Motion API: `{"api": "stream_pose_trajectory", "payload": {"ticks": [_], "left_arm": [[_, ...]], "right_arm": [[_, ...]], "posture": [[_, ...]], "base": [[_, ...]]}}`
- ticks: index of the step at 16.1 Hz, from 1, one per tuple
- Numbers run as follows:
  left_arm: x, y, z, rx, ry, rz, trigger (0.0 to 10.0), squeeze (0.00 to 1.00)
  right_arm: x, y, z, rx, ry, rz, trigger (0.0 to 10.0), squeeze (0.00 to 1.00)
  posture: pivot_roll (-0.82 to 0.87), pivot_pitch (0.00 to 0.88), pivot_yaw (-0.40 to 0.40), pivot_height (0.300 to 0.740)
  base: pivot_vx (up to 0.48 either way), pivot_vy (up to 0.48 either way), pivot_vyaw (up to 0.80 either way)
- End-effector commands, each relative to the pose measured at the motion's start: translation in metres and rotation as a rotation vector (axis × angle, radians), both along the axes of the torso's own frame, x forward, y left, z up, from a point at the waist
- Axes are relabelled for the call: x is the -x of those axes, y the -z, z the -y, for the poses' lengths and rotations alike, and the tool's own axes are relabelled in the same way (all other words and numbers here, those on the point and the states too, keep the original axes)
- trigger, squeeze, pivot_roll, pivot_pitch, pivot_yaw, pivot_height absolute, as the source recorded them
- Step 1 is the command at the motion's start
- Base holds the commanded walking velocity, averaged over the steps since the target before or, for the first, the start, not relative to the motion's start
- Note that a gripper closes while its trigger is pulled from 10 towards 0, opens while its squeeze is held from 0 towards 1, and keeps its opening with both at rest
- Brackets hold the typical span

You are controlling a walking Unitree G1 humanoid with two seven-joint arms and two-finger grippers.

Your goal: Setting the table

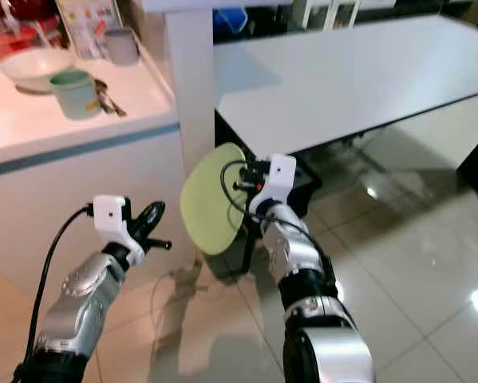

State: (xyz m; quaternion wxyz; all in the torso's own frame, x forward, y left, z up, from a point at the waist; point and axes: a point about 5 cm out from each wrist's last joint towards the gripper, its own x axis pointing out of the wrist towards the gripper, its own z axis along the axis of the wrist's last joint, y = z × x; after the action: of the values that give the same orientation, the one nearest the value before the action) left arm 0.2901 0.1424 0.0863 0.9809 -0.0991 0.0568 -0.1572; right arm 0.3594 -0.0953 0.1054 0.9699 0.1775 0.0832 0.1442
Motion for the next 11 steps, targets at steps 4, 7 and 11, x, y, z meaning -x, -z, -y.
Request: {"api": "stream_pose_trajectory", "payload": {"ticks": [4, 7, 11], "left_arm": [[-0.0006, 0.0001, 0.0016, -0.015, 0.000, -0.003, 10.0, 0.00], [-0.0003, 0.0003, 0.0024, -0.023, 0.005, -0.003, 10.0, 0.00], [-0.0014, 0.0015, 0.0015, -0.030, 0.005, -0.010, 10.0, 0.00]], "right_arm": [[-0.0023, -0.0077, 0.0012, -0.010, 0.005, 0.030, 0.0, 0.00], [-0.0017, -0.0072, 0.0004, -0.011, 0.006, 0.030, 0.0, 0.00], [-0.0016, -0.0071, -0.0011, -0.011, 0.003, 0.031, 0.0, 0.00]], "posture": [[0.06, 0.000, 0.000, 0.740], [0.06, 0.000, 0.001, 0.740], [0.06, 0.000, 0.004, 0.740]], "base": [[0.000, 0.000, 0.00], [0.000, 0.000, 0.00], [0.066, 0.000, 0.00]]}}
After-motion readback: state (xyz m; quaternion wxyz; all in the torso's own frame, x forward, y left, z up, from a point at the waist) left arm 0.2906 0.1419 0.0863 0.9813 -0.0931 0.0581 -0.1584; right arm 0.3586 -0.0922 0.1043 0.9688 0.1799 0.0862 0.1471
